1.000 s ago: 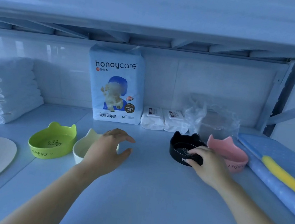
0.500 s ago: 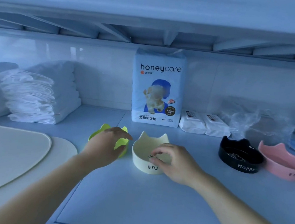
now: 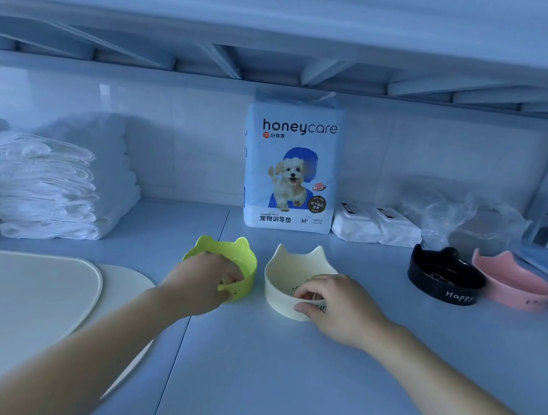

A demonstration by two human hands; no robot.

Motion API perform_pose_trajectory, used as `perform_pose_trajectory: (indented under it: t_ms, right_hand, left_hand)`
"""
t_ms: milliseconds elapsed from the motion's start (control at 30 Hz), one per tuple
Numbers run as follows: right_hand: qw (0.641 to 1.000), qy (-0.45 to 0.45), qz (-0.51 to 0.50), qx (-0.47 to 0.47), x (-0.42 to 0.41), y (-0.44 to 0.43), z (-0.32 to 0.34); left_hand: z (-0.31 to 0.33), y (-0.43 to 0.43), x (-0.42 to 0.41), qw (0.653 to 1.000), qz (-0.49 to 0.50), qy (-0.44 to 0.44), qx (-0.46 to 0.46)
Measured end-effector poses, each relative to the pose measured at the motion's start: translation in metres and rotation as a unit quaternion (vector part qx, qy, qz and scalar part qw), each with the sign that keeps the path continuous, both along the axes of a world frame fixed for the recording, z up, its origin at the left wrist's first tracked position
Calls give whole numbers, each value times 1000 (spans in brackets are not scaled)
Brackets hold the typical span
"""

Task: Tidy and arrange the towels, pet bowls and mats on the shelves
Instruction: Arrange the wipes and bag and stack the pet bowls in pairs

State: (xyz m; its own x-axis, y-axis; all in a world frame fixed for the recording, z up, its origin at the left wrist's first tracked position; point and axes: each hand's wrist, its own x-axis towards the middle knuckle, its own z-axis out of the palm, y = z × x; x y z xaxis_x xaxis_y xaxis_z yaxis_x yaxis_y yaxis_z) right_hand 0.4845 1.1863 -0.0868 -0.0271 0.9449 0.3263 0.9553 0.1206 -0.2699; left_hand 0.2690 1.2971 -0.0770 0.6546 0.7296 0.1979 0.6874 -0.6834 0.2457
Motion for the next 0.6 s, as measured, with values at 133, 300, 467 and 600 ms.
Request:
perform_pose_trajectory:
  t_ms: [133, 300, 467, 600]
  right_hand:
    - [1000, 8, -13, 0, 0, -7, 0]
    - [999, -3, -52, -4, 13, -23, -1]
    - [996, -2, -88, 18, 23, -36, -6]
    - [996, 14, -88, 21, 24, -38, -10]
  left_hand:
    - [-6, -8, 15, 1000, -31, -5, 3]
    - [-11, -17, 28, 998, -64, -19, -4]
    - [-15, -24, 28, 998, -34, -36, 37]
    - [-14, -28, 34, 998, -19, -38, 37]
